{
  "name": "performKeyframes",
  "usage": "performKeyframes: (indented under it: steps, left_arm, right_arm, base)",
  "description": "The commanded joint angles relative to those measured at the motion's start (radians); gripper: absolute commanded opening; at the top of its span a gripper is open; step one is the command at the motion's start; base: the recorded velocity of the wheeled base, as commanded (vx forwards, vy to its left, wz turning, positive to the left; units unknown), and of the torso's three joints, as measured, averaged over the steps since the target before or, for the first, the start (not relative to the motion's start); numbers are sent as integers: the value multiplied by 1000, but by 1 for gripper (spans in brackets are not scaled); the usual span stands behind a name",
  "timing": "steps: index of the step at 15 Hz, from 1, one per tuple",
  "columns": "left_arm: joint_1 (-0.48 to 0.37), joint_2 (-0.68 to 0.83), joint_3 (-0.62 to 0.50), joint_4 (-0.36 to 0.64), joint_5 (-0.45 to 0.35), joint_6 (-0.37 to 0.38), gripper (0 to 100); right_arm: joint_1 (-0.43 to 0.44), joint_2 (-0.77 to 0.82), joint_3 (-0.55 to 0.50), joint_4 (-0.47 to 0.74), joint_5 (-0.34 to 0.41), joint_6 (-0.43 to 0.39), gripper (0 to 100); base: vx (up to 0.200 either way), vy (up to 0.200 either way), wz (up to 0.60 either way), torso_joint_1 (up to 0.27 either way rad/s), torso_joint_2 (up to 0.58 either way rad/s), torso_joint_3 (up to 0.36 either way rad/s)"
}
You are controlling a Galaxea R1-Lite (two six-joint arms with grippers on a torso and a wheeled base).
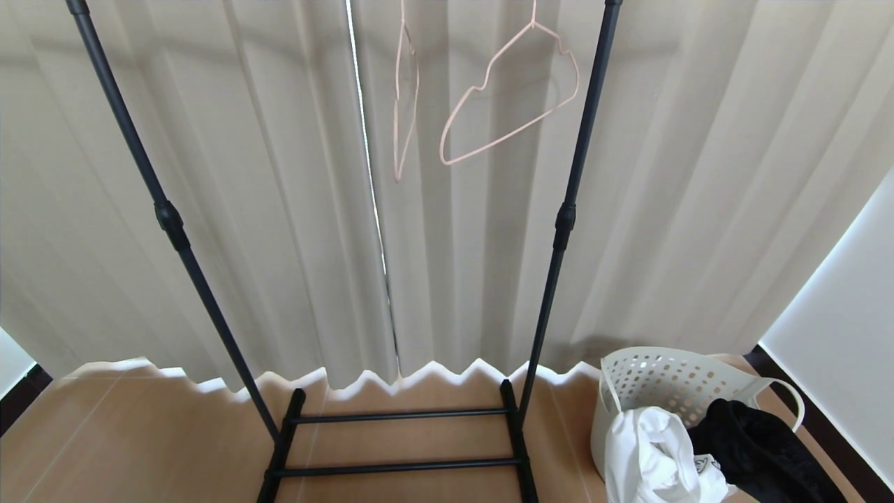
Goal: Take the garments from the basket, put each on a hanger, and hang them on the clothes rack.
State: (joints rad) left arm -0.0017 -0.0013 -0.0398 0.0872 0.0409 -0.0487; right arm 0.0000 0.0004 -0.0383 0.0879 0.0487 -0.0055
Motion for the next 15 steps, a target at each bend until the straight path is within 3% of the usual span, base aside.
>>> performKeyframes:
  steps: [1, 8, 15]
  left_arm:
    - [0, 1, 0, -3, -1, 0, 100]
    - [0, 1, 0, -3, 1, 0, 100]
    - [0, 1, 0, -3, 1, 0, 100]
  right_arm:
    - [0, 1, 0, -2, 0, -1, 100]
    - [0, 1, 0, -2, 0, -1, 100]
    - [0, 1, 0, -2, 0, -2, 100]
  base:
    - [0, 0, 0, -71, 290, 198]
    - [0, 0, 0, -32, 137, 105]
    - [0, 0, 0, -2, 6, 8]
